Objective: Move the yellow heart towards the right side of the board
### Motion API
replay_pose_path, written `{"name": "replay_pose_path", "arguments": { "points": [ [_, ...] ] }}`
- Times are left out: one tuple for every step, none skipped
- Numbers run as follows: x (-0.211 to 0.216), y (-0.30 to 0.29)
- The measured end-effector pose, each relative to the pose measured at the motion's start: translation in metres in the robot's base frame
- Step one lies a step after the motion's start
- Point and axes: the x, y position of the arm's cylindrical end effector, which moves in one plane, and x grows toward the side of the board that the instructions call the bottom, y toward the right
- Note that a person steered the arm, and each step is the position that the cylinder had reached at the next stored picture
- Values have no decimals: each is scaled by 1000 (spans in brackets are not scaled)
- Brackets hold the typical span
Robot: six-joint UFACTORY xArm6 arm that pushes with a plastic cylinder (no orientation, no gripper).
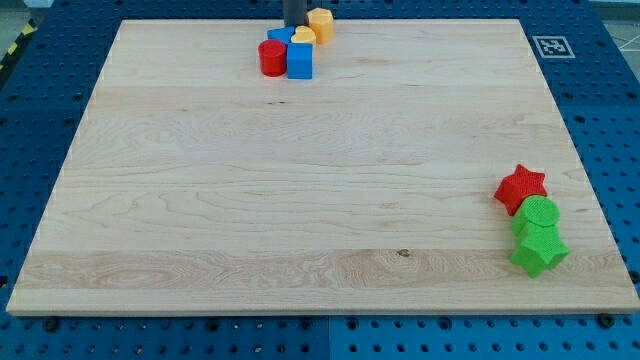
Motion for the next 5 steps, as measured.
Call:
{"name": "replay_pose_path", "arguments": {
  "points": [
    [-9,-18],
    [-26,-19],
    [-25,-18],
    [-25,-10],
    [-25,-4]
  ]
}}
